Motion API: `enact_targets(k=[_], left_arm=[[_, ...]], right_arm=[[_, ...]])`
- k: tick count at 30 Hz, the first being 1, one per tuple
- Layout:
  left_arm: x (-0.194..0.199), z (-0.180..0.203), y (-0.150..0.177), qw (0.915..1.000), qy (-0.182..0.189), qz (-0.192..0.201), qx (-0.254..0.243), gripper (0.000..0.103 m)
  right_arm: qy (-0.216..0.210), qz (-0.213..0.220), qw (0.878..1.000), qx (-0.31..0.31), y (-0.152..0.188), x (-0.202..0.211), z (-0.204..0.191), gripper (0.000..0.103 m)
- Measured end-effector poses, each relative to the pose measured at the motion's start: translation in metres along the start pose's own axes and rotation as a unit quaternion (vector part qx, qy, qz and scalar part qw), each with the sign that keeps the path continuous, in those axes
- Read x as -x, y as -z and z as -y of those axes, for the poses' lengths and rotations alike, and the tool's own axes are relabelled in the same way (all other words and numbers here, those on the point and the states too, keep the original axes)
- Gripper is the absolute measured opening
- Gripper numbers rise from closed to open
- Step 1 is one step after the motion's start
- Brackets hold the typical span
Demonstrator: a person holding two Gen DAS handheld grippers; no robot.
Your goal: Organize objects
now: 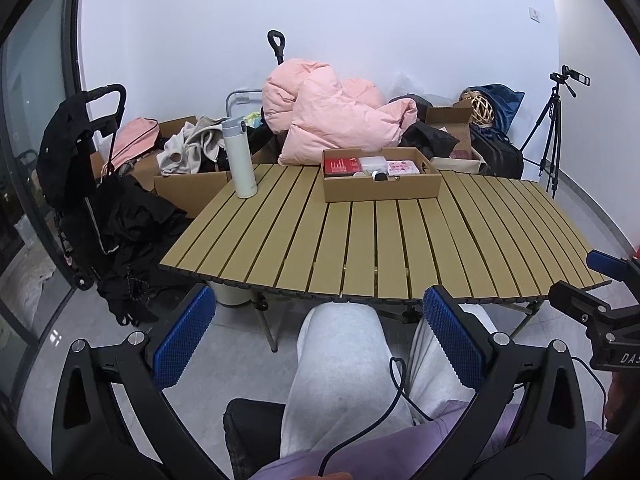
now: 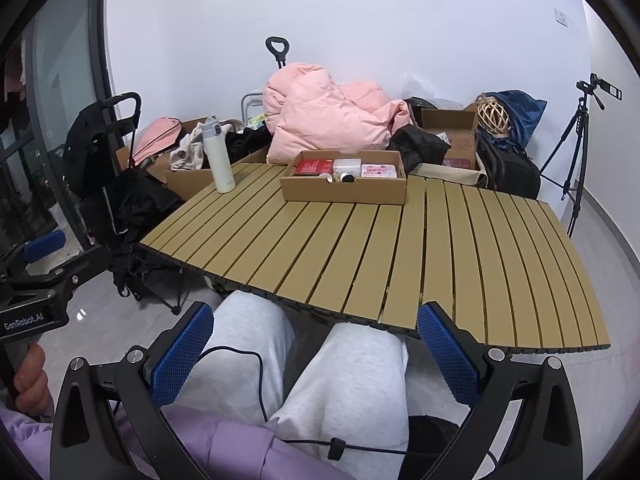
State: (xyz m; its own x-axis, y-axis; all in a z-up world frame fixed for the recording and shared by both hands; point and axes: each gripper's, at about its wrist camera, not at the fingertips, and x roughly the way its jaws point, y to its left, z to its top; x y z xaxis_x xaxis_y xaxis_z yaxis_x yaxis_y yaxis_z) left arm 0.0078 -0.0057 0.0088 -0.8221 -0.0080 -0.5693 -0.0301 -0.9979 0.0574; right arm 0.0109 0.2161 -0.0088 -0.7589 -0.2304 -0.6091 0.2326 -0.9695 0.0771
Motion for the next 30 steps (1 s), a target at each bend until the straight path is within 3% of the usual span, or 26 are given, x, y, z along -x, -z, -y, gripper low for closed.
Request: enact_targets(k=[30], left_arm=[[-0.0006, 0.0000, 0.0033, 1.0000, 0.003, -0.005, -0.004, 0.103]], right_arm=[[-0.001, -0.005, 1.000, -0.002, 0.0019, -0.0001, 0.0016, 0.103]])
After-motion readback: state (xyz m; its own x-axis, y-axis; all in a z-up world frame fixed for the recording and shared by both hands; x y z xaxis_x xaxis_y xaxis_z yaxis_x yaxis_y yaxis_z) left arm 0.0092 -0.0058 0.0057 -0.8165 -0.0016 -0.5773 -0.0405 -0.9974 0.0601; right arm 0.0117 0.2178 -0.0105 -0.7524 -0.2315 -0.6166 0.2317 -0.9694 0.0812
